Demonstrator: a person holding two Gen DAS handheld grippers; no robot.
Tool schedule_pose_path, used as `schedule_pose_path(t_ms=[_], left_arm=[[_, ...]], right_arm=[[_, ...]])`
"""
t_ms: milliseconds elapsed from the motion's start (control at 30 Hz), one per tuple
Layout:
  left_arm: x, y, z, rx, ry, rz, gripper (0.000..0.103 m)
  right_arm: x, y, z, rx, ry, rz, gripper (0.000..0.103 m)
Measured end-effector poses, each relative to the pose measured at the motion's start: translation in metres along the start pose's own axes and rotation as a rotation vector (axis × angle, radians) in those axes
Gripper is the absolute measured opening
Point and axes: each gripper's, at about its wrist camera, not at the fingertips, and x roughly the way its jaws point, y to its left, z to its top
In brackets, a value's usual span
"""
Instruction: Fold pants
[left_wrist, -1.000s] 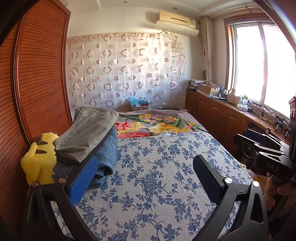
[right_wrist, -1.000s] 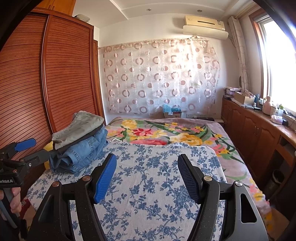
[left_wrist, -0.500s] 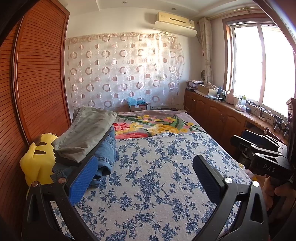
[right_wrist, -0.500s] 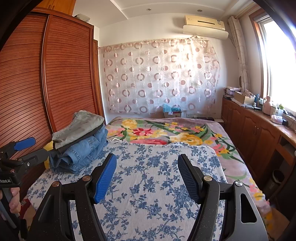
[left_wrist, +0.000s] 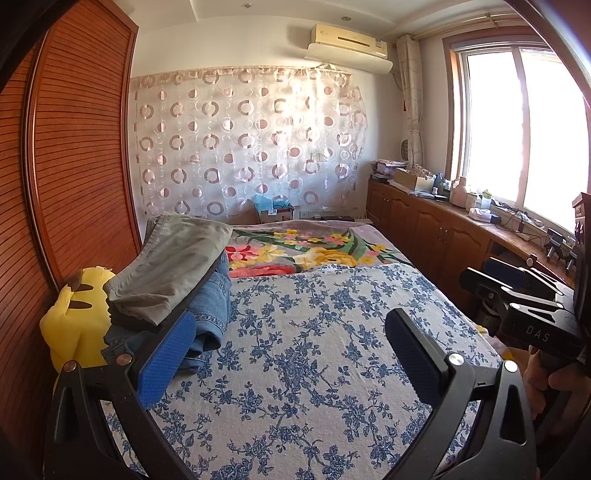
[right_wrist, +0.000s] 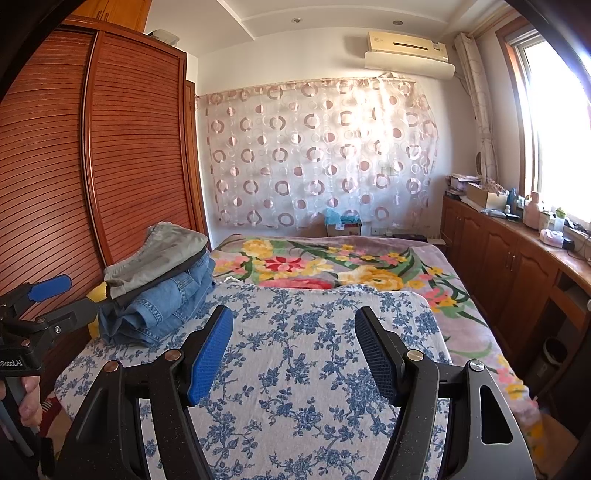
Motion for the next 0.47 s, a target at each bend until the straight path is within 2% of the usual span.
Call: schedule_pose_path(t_ms=[467], left_arm=[[0.0004, 0.0001, -0.0006, 0.000, 0.001, 0.000, 0.102]], right_arm=[[-0.0008, 0.0021, 0.0002, 0.000, 0.000, 0.000, 0.071]])
